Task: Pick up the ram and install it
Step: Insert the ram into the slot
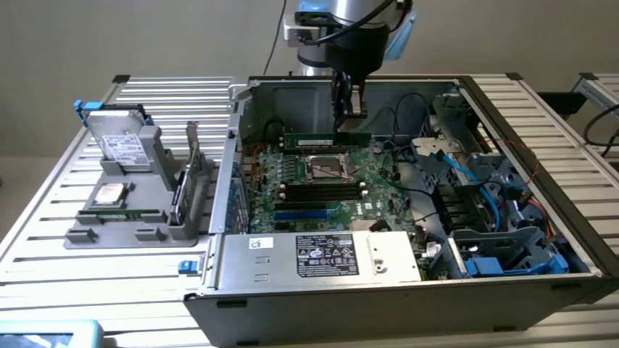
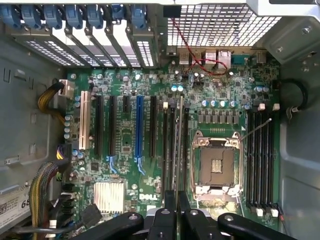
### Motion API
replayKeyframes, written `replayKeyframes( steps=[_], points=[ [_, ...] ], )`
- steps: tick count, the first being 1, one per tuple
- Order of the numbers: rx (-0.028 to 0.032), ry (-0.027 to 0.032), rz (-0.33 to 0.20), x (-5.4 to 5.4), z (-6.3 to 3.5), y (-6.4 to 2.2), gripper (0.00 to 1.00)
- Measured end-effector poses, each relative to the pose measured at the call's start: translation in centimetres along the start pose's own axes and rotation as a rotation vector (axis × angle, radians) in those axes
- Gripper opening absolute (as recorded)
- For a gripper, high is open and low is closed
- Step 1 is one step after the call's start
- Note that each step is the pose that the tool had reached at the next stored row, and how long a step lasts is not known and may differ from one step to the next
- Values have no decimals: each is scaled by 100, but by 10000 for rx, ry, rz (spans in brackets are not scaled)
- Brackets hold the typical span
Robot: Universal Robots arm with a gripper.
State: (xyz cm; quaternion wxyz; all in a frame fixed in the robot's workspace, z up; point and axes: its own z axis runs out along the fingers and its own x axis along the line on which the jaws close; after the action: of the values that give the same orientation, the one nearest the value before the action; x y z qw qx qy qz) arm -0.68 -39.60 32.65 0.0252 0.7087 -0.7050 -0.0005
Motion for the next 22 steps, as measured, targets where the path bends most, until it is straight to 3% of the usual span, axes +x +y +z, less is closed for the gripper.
replayKeyframes(
  steps=[17,22],
  points=[
    [7,1,-18,-10,303,8,13],
    [17,2,-30,-11,334,10,13]
  ],
)
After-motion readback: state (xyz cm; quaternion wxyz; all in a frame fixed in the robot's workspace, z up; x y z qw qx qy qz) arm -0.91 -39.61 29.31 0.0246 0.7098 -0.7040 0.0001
